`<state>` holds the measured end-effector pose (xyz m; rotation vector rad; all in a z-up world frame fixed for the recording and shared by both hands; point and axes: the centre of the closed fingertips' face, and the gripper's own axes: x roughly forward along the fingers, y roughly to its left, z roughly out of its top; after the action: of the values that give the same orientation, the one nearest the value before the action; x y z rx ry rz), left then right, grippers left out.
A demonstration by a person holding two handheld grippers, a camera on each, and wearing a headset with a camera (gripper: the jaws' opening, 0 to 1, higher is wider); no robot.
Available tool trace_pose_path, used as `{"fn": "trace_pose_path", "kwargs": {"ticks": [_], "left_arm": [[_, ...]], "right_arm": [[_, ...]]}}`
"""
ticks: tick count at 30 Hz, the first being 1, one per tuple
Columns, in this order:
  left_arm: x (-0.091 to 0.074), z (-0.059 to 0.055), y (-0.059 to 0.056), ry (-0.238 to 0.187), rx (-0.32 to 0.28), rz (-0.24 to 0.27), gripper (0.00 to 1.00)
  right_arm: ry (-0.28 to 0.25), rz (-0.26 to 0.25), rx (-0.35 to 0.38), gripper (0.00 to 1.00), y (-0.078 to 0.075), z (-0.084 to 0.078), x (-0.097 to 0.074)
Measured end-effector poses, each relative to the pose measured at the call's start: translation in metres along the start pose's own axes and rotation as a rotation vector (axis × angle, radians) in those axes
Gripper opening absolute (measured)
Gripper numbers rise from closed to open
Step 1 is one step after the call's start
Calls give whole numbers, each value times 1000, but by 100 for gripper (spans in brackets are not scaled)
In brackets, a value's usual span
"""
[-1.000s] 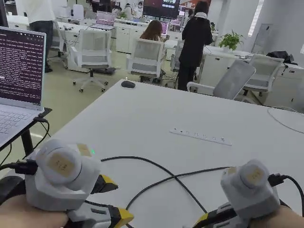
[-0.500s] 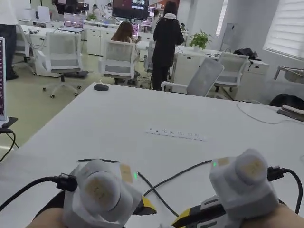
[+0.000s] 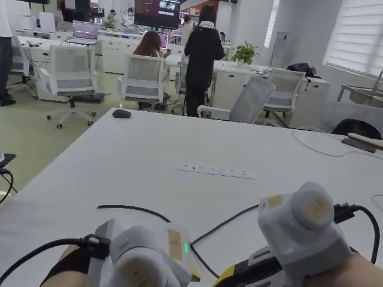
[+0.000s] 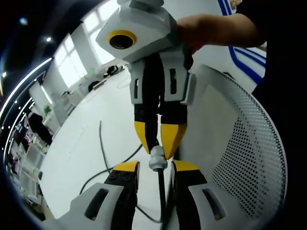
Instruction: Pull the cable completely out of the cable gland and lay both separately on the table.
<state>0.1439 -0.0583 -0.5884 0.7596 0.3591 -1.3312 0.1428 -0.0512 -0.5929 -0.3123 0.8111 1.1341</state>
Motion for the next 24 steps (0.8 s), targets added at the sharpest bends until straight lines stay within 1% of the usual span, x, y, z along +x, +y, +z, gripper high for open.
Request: {"fn": "trace_pose_path", "kwargs": {"ticks": [1, 2, 4, 5, 8, 9, 12, 13, 14, 15, 17, 21, 22, 23, 24], "left_arm": [[0, 1, 0, 1, 13, 0, 28], [0, 0, 1, 8, 33, 5, 27], [0, -1, 1, 25, 77, 11, 26], [0, -1, 1, 31, 85, 11, 25], [0, -5, 2, 70, 145, 31, 22], [1, -5, 1, 70, 137, 27, 21], [2, -6, 0, 77, 140, 22, 18], [1, -6, 0, 86, 162, 27, 18], [0, -6, 1, 90, 181, 32, 18], [-1, -7, 2, 97, 182, 37, 17], [-3, -7, 2, 97, 193, 42, 17], [-6, -7, 1, 96, 202, 44, 17], [-6, -9, 1, 107, 203, 41, 17], [-9, -16, 2, 153, 212, 41, 17], [-12, -19, 2, 179, 259, 43, 17]], "right_arm": [[10, 13, 10, 14, 2, 0, 0], [14, 15, 17, 14, 2, 0, 1], [8, 14, 27, 14, 2, 2, 1], [5, 18, 31, 14, 3, 3, 2], [-8, 24, 51, 14, 3, 6, 2], [-10, 21, 60, 14, 2, 6, 3], [-3, 23, 68, 14, 1, 5, 3], [-4, 23, 63, 14, 1, 6, 3], [-8, 22, 64, 14, 1, 7, 3], [-19, 25, 70, 14, 2, 9, 3], [-30, 29, 78, 14, 3, 10, 3], [-56, 52, 106, 14, 6, 12, 2], [-56, 52, 110, 13, 7, 11, 2], [-48, 52, 105, 11, 7, 10, 1], [-39, 59, 49, 7, 8, 9, -2]]}}
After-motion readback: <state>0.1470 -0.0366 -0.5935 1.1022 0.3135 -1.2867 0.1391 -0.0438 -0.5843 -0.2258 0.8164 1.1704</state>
